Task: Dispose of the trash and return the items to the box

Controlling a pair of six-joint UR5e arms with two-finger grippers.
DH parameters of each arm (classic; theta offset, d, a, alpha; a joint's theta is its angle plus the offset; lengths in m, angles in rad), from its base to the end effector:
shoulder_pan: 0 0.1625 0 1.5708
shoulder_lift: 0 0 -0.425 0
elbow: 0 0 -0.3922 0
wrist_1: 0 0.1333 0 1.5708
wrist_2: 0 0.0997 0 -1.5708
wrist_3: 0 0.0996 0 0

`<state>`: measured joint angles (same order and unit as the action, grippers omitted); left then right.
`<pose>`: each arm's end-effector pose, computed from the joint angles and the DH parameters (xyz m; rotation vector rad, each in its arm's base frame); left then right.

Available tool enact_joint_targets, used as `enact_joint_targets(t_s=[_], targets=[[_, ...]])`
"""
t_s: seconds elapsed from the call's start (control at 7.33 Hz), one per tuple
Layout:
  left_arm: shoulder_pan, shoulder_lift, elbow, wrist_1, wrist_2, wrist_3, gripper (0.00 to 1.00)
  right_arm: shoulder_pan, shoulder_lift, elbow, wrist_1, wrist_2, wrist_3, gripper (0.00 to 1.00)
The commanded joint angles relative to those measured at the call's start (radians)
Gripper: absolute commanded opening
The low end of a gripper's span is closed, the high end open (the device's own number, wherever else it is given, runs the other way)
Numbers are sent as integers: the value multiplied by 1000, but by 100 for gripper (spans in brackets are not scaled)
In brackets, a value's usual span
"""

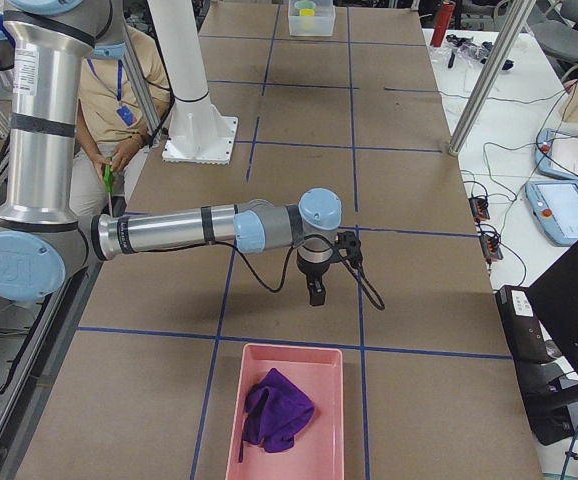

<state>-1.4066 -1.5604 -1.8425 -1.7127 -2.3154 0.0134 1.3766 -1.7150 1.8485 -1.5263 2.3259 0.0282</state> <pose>0.0160 -0.4990 0.5144 0.3290 0.7638 0.3174 -0.0208 -0.4429 0.5846 0.0850 -0.7688 -0.2249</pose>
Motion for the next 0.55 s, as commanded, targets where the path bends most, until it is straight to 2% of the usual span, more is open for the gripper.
enact_joint_targets(t_s=[0.0,0.27,0.41], targets=[[3,23,3,-8,5,-45,100,51,6,11,0,7,-2,100],[0,25,-21,-45,-7,-41,100,62,2,35,5,13,-2,100],[-2,28,-15,-109,2,-46,100,61,0,34,2,12,-2,100]])
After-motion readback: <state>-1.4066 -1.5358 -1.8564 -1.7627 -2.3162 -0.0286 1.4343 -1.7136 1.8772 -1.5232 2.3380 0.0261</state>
